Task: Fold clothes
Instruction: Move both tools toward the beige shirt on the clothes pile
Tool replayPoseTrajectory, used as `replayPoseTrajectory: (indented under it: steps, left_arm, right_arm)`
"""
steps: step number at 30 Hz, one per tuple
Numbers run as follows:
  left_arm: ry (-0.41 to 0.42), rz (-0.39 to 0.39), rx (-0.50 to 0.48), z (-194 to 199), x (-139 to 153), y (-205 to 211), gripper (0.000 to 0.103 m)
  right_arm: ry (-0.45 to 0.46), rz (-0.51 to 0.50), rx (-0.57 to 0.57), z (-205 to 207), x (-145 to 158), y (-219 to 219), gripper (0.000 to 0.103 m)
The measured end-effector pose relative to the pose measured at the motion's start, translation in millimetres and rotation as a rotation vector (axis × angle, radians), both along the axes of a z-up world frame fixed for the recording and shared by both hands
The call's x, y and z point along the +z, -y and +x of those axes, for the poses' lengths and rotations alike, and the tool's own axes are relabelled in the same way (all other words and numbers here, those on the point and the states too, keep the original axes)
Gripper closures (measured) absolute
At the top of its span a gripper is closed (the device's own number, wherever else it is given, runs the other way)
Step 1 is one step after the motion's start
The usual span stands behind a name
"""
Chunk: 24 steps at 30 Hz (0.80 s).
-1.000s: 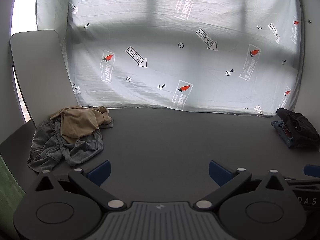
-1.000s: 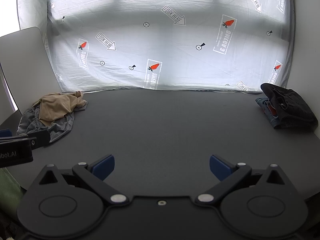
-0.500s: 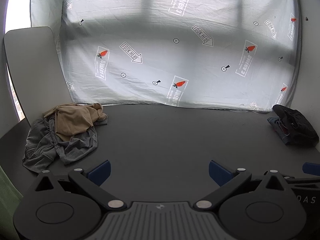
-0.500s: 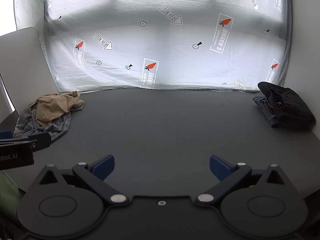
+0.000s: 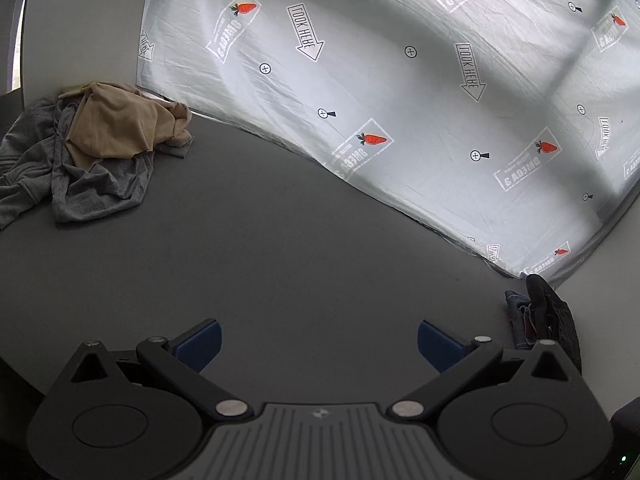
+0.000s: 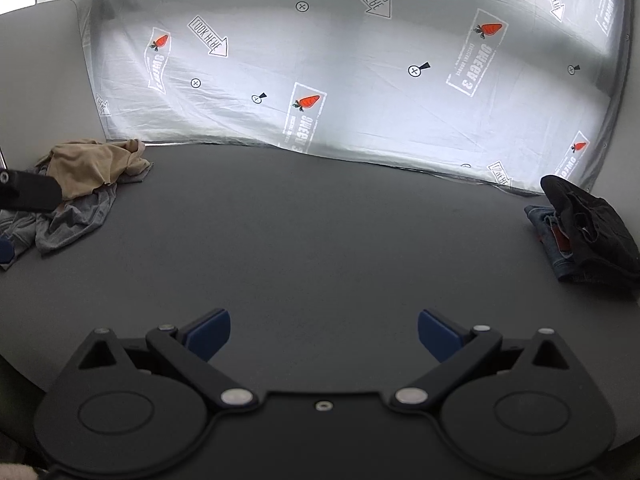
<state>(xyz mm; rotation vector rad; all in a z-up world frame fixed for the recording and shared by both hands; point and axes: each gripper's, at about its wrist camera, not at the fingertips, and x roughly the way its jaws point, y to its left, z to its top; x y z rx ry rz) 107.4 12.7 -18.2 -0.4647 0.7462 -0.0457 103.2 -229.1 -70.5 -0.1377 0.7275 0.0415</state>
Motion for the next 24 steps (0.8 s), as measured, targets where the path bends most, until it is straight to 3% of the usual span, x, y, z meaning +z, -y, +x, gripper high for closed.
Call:
replayPoseTrajectory:
  steps: [3,7,10,16,20,24]
  left_arm:
    - [-0.018,-0.004,0.052,19.7,6.5,-11.3,0.000]
    - [-0.103,-0.075,0.168,53.5,-2.6,-42.1,0.000]
    - [-0.110,-0.128,0.256,72.7,-7.3,-72.6,0.000]
    - [-0.100,-0.016,0.357,101.3,-21.3,-151.7,0.000]
    - [-0.098,-0.049,0.399,121.2,-41.3,-221.2,0.000]
    - [-0.093,-0.061,0.442,146.9,-64.0,-282.6,0.000]
  right_arm:
    - [0.000,-0.037,0.091,34.8,-8.2,-12.0,0.006]
    - [0.068,-0.101,0.251,71.4,-13.4,-45.8,0.010]
    - [0.057,-0.106,0.336,99.7,-15.6,-78.7,0.015]
    - [-0.017,-0.070,0.492,155.9,-29.2,-164.7,0.046]
    - [-0.057,-0.064,0.551,197.6,-39.9,-232.6,0.058]
    - [0.009,-0.232,0.685,233.4,-70.5,-304.3,0.066]
